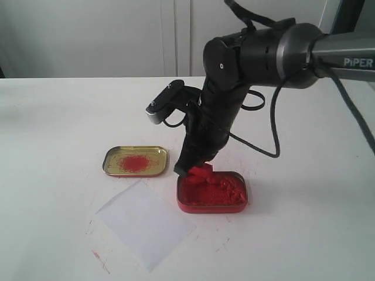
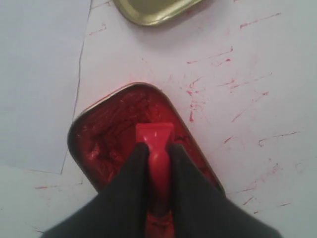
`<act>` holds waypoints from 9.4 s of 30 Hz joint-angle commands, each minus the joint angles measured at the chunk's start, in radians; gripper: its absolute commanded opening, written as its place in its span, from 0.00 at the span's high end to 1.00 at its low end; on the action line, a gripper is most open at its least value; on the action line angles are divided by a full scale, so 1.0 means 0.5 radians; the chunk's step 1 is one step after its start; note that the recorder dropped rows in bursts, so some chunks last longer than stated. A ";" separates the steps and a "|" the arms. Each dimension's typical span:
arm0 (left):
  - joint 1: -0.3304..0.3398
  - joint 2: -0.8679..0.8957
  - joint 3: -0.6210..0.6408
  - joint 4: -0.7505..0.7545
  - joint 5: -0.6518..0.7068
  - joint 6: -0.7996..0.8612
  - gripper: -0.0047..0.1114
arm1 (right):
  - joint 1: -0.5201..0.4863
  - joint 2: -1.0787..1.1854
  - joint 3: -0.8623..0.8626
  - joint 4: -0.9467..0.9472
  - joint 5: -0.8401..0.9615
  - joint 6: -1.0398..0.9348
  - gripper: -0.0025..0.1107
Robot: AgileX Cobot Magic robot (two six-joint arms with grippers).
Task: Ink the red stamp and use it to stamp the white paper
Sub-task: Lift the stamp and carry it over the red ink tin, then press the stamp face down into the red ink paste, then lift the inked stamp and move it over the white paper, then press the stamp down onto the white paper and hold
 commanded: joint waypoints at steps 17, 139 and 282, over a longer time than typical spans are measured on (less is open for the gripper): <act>0.008 -0.010 0.009 -0.020 -0.002 -0.003 0.96 | -0.031 -0.020 0.417 -0.021 -0.427 -0.025 0.98; 0.008 -0.010 0.009 -0.020 -0.002 -0.003 0.96 | -0.393 -0.102 0.428 1.086 -0.425 -0.170 0.98; 0.008 -0.010 0.009 -0.020 -0.002 -0.003 0.96 | 0.608 0.592 0.068 -0.200 -0.244 1.176 0.98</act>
